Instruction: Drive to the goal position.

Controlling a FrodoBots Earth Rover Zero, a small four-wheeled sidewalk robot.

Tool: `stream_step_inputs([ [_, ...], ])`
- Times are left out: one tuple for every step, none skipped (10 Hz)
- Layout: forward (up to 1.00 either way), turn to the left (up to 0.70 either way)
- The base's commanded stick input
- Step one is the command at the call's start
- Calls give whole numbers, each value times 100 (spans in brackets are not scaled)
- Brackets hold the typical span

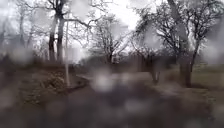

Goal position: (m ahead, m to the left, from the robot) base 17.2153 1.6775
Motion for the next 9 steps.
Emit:
stream_step_inputs([
  [100,0],
  [100,0],
  [100,0],
  [100,0],
  [100,0],
  [100,0],
  [100,0],
  [100,0],
  [100,0],
])
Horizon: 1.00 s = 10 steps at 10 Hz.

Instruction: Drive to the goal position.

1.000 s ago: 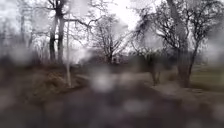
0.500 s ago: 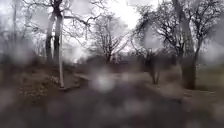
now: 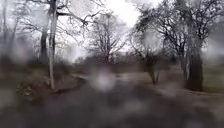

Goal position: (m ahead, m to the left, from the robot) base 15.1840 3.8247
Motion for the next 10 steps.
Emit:
stream_step_inputs([
  [100,0],
  [100,0],
  [100,0],
  [100,0],
  [100,0],
  [100,0],
  [100,8],
  [100,27],
  [100,40],
  [100,33],
])
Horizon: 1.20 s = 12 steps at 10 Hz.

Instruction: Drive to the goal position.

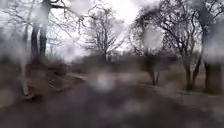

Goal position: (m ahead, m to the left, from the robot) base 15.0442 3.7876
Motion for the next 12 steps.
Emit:
stream_step_inputs([
  [100,9],
  [100,2],
  [100,0],
  [100,0],
  [100,0],
  [100,0],
  [100,0],
  [100,0],
  [100,0],
  [100,0],
  [100,0],
  [100,0],
])
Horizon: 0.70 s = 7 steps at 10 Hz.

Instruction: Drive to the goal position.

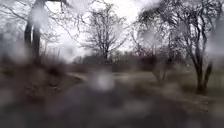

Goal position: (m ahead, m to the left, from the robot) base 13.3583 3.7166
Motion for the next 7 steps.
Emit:
stream_step_inputs([
  [100,0],
  [100,0],
  [100,2],
  [100,20],
  [100,40],
  [100,39],
  [100,30],
])
